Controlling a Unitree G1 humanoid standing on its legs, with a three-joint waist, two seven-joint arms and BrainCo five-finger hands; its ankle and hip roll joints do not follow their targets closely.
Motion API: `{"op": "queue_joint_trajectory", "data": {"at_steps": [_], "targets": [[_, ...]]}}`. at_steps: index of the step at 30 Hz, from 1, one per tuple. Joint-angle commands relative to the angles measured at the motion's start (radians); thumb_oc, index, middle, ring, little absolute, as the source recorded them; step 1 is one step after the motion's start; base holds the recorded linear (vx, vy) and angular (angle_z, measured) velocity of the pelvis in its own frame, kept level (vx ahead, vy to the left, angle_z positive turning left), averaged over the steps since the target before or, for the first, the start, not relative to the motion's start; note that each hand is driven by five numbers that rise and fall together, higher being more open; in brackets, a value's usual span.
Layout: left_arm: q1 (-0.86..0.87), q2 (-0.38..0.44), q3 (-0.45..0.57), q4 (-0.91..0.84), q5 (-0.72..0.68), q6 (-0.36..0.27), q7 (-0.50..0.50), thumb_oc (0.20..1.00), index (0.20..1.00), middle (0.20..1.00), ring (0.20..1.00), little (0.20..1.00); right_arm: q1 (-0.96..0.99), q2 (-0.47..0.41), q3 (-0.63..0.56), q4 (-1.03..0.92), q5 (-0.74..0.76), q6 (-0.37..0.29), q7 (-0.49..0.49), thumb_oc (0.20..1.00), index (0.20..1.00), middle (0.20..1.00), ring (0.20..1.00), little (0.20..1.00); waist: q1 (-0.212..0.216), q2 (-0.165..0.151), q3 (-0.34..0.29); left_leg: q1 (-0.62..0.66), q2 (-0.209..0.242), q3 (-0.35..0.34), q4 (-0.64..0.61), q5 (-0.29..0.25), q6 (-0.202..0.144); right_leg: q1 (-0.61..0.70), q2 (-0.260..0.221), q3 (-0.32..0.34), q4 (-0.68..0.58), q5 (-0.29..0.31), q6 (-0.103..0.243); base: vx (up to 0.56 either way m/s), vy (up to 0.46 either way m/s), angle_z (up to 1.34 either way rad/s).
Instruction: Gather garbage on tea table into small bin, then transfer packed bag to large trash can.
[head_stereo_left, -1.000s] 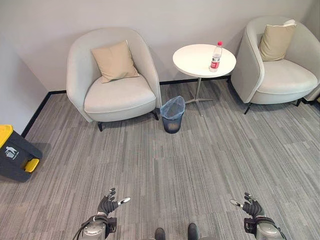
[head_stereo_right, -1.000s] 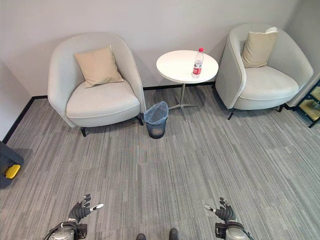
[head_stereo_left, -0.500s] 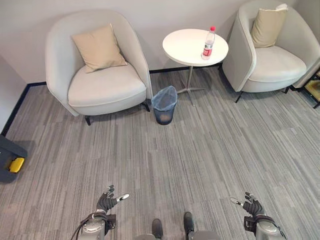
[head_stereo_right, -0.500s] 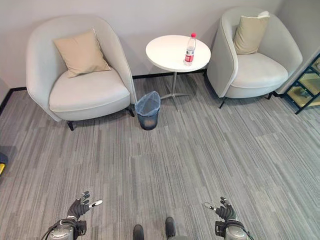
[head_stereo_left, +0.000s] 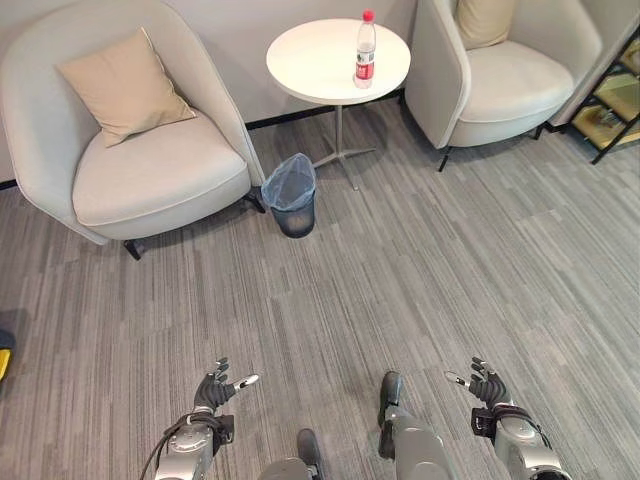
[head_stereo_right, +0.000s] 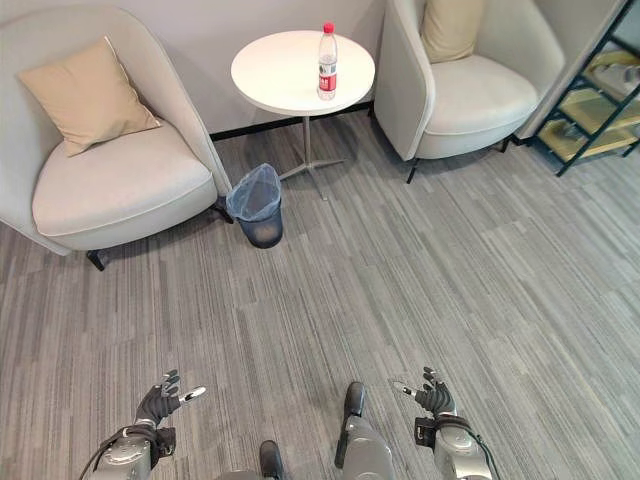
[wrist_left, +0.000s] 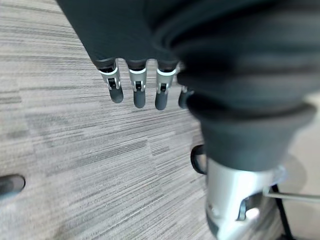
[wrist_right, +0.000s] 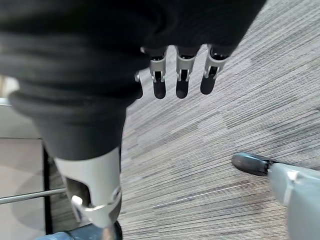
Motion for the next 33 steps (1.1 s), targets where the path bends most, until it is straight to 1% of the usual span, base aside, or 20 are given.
{"op": "queue_joint_trajectory", "data": {"at_steps": [1, 2, 3, 4, 6, 9, 11, 13, 15, 16, 17, 19, 21, 22, 23, 25, 27, 30, 32, 33], "targets": [[0.002, 0.035, -0.005, -0.035, -0.019, -0.039, 0.005, 1.0, 1.0, 1.0, 1.0, 1.0, -0.023, -0.03, -0.01, -0.036, -0.002, -0.053, -0.006, 1.0, 1.0, 1.0, 1.0, 1.0, 0.002, -0.028, -0.062, -0.014, -0.021, -0.067, 0.278, -0.112, -0.044, 0.034, -0.004, 0.031, -0.031, -0.095, 0.036, 0.25, -0.381, 0.16], [-0.002, 0.032, -0.016, -0.05, -0.025, -0.032, -0.008, 1.0, 1.0, 1.0, 1.0, 1.0, -0.023, -0.043, -0.009, -0.043, 0.002, -0.053, -0.008, 1.0, 1.0, 1.0, 1.0, 1.0, 0.007, -0.027, -0.05, -0.099, 0.016, -0.077, 0.463, -0.031, -0.069, 0.087, 0.02, 0.029, -0.057, -0.123, -0.001, 0.3, -0.485, 0.13], [-0.023, 0.027, -0.034, -0.039, -0.027, -0.029, -0.005, 1.0, 1.0, 1.0, 1.0, 1.0, -0.031, -0.051, -0.006, -0.034, 0.008, -0.052, -0.015, 1.0, 1.0, 1.0, 1.0, 1.0, 0.01, -0.034, -0.033, -0.161, 0.044, -0.071, 0.571, 0.025, -0.072, 0.131, 0.033, 0.025, -0.074, -0.153, -0.031, 0.27, -0.413, 0.09], [-0.03, 0.023, -0.043, -0.039, -0.03, -0.028, -0.006, 1.0, 1.0, 1.0, 1.0, 1.0, -0.032, -0.054, -0.004, -0.033, 0.011, -0.049, -0.015, 1.0, 1.0, 1.0, 1.0, 1.0, 0.015, -0.033, -0.023, -0.185, 0.054, -0.061, 0.581, 0.017, -0.063, 0.153, 0.04, 0.026, -0.079, -0.166, -0.037, 0.34, -0.313, -0.05], [-0.039, 0.022, -0.06, -0.048, -0.021, -0.028, -0.011, 1.0, 1.0, 1.0, 1.0, 1.0, -0.024, -0.058, -0.006, -0.034, 0.018, -0.048, -0.011, 1.0, 1.0, 1.0, 1.0, 1.0, 0.035, -0.058, -0.021, -0.3, 0.003, -0.039, 0.474, -0.045, -0.031, 0.21, 0.039, 0.037, -0.104, -0.199, -0.024, 0.42, -0.16, 0.0], [-0.036, 0.022, -0.062, -0.045, -0.018, -0.025, -0.012, 1.0, 1.0, 1.0, 1.0, 1.0, -0.022, -0.06, -0.004, -0.027, 0.014, -0.043, -0.016, 1.0, 1.0, 1.0, 1.0, 1.0, 0.052, -0.058, -0.023, -0.35, -0.016, -0.026, 0.369, -0.015, -0.03, 0.242, 0.046, 0.043, -0.113, -0.213, -0.02, 0.25, -0.031, -0.13], [-0.027, 0.027, -0.055, -0.052, -0.016, -0.024, -0.007, 1.0, 1.0, 1.0, 1.0, 1.0, -0.021, -0.051, 0.0, -0.014, 0.013, -0.04, -0.021, 1.0, 1.0, 1.0, 1.0, 1.0, 0.083, -0.04, -0.028, -0.399, -0.033, -0.039, 0.192, 0.102, -0.051, 0.289, 0.087, 0.065, -0.117, -0.242, -0.017, 0.41, 0.0, -0.43], [-0.014, 0.027, -0.044, -0.049, -0.019, -0.023, -0.004, 1.0, 1.0, 1.0, 1.0, 1.0, -0.014, -0.039, 0.002, -0.009, 0.004, -0.035, -0.024, 1.0, 1.0, 1.0, 1.0, 1.0, 0.104, -0.042, -0.033, -0.427, -0.03, -0.011, 0.086, 0.139, -0.056, 0.352, 0.098, 0.103, -0.111, -0.283, -0.014, 0.58, 0.08, -0.38], [0.013, 0.033, -0.028, -0.053, -0.02, -0.02, -0.008, 1.0, 1.0, 1.0, 1.0, 1.0, -0.004, -0.025, 0.001, -0.005, -0.017, -0.03, -0.015, 1.0, 1.0, 1.0, 1.0, 1.0, 0.124, -0.046, -0.058, -0.415, -0.017, -0.007, 0.081, 0.187, -0.043, 0.417, 0.105, 0.158, -0.104, -0.315, -0.011, 0.71, 0.182, -0.67], [0.013, 0.033, -0.028, -0.053, -0.02, -0.02, -0.008, 1.0, 1.0, 1.0, 1.0, 1.0, -0.004, -0.025, 0.001, -0.005, -0.017, -0.03, -0.015, 1.0, 1.0, 1.0, 1.0, 1.0, 0.124, -0.046, -0.058, -0.414, -0.017, -0.007, 0.08, 0.187, -0.043, 0.417, 0.105, 0.158, -0.104, -0.315, -0.011, 0.71, 0.22, -0.85], [0.024, 0.038, -0.022, -0.058, -0.016, -0.018, -0.009, 1.0, 1.0, 1.0, 1.0, 1.0, -0.001, -0.016, 0.003, -0.006, -0.023, -0.029, -0.011, 1.0, 1.0, 1.0, 1.0, 1.0, 0.133, -0.063, -0.069, -0.429, -0.024, -0.012, 0.129, 0.178, -0.032, 0.431, 0.082, 0.168, -0.098, -0.318, 0.003, 0.47, 0.184, -0.36], [0.02, 0.05, -0.023, -0.054, -0.009, -0.016, -0.011, 1.0, 1.0, 1.0, 1.0, 1.0, -0.017, 0.005, 0.02, -0.006, -0.028, -0.028, 0.005, 1.0, 1.0, 1.0, 1.0, 1.0, 0.154, -0.098, -0.098, -0.421, -0.042, 0.002, 0.19, 0.11, 0.0, 0.399, 0.022, 0.185, -0.019, -0.292, 0.05, 0.62, 0.294, -0.24], [0.004, 0.066, -0.02, -0.052, -0.014, -0.021, -0.005, 1.0, 1.0, 1.0, 1.0, 1.0, -0.042, 0.015, 0.037, -0.02, -0.036, -0.032, 0.01, 1.0, 1.0, 1.0, 1.0, 1.0, 0.148, -0.099, -0.084, -0.376, -0.074, -0.003, 0.211, 0.032, 0.044, 0.283, -0.01, 0.194, 0.186, -0.182, 0.104, 0.44, 0.27, -0.45], [-0.002, 0.068, -0.02, -0.047, -0.014, -0.022, -0.003, 1.0, 1.0, 1.0, 1.0, 1.0, -0.05, 0.016, 0.043, -0.021, -0.041, -0.03, 0.01, 1.0, 1.0, 1.0, 1.0, 1.0, 0.144, -0.091, -0.081, -0.355, -0.073, -0.009, 0.203, 0.02, 0.049, 0.235, -0.008, 0.192, 0.214, -0.165, 0.098, 0.45, 0.228, 0.02], [-0.011, 0.07, -0.023, -0.039, -0.017, -0.024, 0.0, 1.0, 1.0, 1.0, 1.0, 1.0, -0.059, 0.009, 0.05, -0.02, -0.047, -0.027, 0.012, 1.0, 1.0, 1.0, 1.0, 1.0, 0.112, -0.061, -0.064, -0.275, -0.075, -0.033, 0.17, -0.007, 0.057, 0.122, 0.007, 0.16, 0.199, -0.189, 0.072, 0.42, 0.151, 0.21], [-0.017, 0.068, -0.026, -0.031, -0.014, -0.022, -0.001, 1.0, 1.0, 1.0, 1.0, 1.0, -0.059, 0.003, 0.052, -0.028, -0.044, -0.025, 0.012, 1.0, 1.0, 1.0, 1.0, 1.0, 0.083, -0.048, -0.04, -0.211, -0.08, -0.054, 0.145, -0.03, 0.058, 0.056, 0.011, 0.126, 0.15, -0.189, 0.06, 0.38, 0.063, 0.24], [-0.019, 0.065, -0.027, -0.028, -0.012, -0.021, -0.001, 1.0, 1.0, 1.0, 1.0, 1.0, -0.056, 0.0, 0.055, -0.033, -0.042, -0.023, 0.011, 1.0, 1.0, 1.0, 1.0, 1.0, 0.064, -0.046, -0.021, -0.16, -0.094, -0.069, 0.135, -0.049, 0.055, 0.015, 0.011, 0.107, 0.07, -0.156, 0.062, 0.32, -0.022, 0.58], [-0.031, 0.051, -0.025, -0.007, 0.0, -0.026, 0.0, 1.0, 1.0, 1.0, 1.0, 1.0, -0.046, -0.003, 0.05, -0.042, -0.05, -0.022, 0.012, 1.0, 1.0, 1.0, 1.0, 1.0, 0.029, -0.05, 0.001, -0.079, -0.122, -0.117, 0.131, -0.094, 0.038, -0.053, 0.021, 0.13, -0.026, -0.097, 0.085, 0.42, -0.074, 0.73], [-0.032, 0.048, -0.027, -0.002, 0.006, -0.026, -0.001, 1.0, 1.0, 1.0, 1.0, 1.0, -0.041, -0.003, 0.049, -0.043, -0.052, -0.022, 0.012, 1.0, 1.0, 1.0, 1.0, 1.0, 0.023, -0.049, 0.001, -0.063, -0.125, -0.129, 0.133, -0.105, 0.036, -0.061, 0.019, 0.136, -0.02, -0.09, 0.085, 0.39, -0.12, 0.86], [-0.021, 0.045, -0.034, -0.002, 0.02, -0.026, -0.007, 1.0, 1.0, 1.0, 1.0, 1.0, -0.018, -0.008, 0.041, -0.053, -0.053, -0.025, 0.014, 1.0, 1.0, 1.0, 1.0, 1.0, 0.016, -0.054, -0.015, -0.032, -0.128, -0.151, 0.145, -0.14, 0.027, -0.031, 0.015, 0.154, -0.022, -0.078, 0.073, 0.52, -0.198, 1.19]]}}
